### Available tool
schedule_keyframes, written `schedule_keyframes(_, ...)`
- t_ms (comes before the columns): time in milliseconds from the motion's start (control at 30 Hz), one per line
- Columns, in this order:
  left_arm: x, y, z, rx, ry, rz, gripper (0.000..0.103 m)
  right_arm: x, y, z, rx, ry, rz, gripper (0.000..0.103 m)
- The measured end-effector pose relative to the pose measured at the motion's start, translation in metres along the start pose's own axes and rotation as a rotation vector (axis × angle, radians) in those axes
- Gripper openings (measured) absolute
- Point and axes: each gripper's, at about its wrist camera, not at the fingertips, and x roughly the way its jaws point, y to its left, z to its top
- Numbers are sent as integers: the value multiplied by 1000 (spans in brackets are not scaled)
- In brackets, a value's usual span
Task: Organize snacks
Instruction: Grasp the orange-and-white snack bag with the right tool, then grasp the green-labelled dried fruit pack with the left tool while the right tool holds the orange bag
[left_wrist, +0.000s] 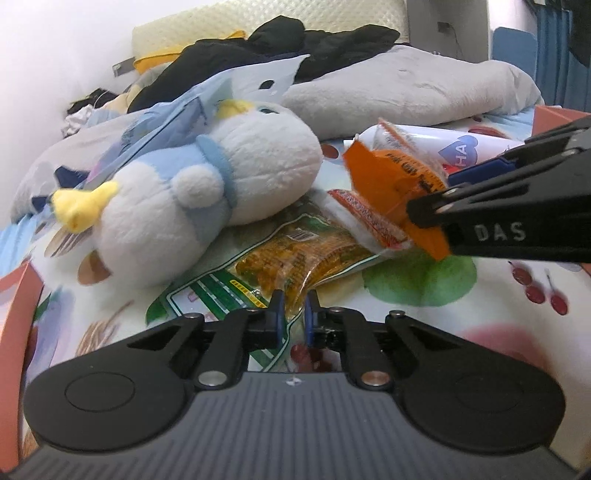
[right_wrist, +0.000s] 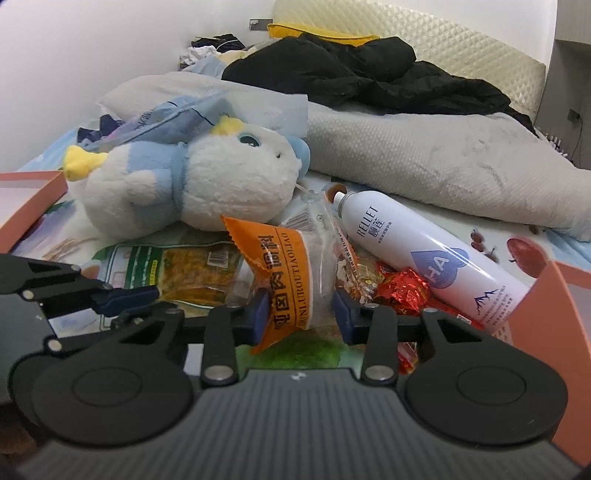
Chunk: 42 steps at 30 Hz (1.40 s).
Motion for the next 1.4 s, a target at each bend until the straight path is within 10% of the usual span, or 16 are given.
schedule_keyframes(1400,-229,-71,-104,-164,145,-21,13,-202,24,-141,-41,191,72,37)
